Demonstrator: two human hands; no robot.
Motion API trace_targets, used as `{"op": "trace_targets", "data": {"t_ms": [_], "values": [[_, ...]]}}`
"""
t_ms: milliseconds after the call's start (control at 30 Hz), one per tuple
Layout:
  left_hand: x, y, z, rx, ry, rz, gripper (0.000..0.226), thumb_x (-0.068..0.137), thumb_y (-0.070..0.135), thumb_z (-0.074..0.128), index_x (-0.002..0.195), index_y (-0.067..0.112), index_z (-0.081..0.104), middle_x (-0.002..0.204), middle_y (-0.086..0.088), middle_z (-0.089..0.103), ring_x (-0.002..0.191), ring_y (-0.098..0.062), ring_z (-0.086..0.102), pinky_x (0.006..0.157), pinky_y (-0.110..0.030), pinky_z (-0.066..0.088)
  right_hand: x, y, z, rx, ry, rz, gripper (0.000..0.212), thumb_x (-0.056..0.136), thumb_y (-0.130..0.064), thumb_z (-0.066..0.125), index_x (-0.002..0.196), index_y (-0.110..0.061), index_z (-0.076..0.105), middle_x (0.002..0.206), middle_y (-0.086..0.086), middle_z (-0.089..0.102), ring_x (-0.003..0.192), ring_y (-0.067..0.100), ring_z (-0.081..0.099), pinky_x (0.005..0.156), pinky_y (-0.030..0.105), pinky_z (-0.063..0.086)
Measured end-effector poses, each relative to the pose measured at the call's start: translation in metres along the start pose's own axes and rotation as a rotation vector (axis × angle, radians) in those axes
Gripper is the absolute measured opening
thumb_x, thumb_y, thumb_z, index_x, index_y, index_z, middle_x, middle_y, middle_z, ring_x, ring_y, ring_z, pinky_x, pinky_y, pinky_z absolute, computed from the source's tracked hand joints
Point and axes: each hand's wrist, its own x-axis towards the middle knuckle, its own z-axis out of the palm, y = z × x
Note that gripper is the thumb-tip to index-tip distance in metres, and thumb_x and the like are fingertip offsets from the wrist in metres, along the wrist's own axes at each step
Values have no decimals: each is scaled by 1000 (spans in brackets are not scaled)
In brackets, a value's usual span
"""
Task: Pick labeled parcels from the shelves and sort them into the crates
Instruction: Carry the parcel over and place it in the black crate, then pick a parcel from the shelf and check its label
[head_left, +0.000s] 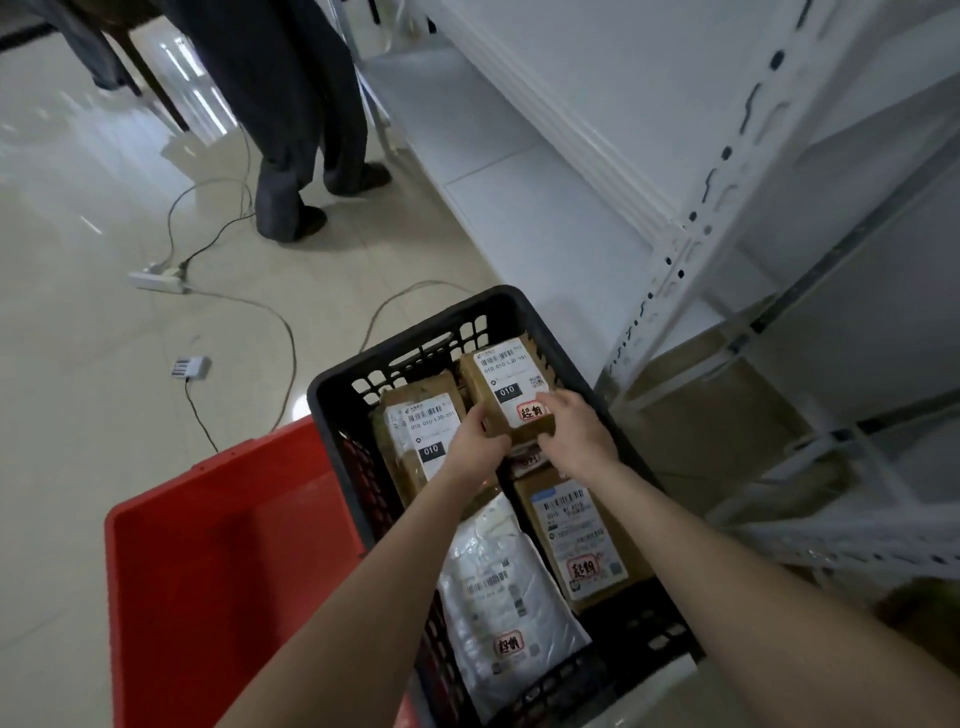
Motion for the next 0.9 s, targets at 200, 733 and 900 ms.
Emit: {"op": "trace_targets", "data": {"t_ms": [200, 733, 900], "values": [[-36, 21, 2, 823, -1, 235, 72, 85, 14, 63, 148, 17, 27, 152, -6, 30, 127, -25, 47, 101, -39, 47, -61, 5, -28, 50, 88, 134, 61, 89, -26, 62, 145, -27, 36, 147, -2, 34, 130, 21, 40, 101, 40, 44], [-195, 50, 154, 1485, -336, 892, 60, 89, 22, 57, 142, 12, 30, 148, -7, 29, 130, -28, 38, 96, -41, 46, -308, 90, -100, 63, 435, 457, 57, 89, -28, 59, 142, -23, 38, 141, 1, 36, 130, 23, 37, 103, 36, 41], [-284, 33, 227, 1525, -393, 1089, 62, 90, 21, 55, 145, 17, 27, 149, -4, 28, 131, -27, 39, 97, -41, 44, -420, 137, -109, 88, 543, 559, 60, 87, -31, 61, 141, -24, 38, 142, 1, 35, 128, 24, 37, 104, 37, 40]]}}
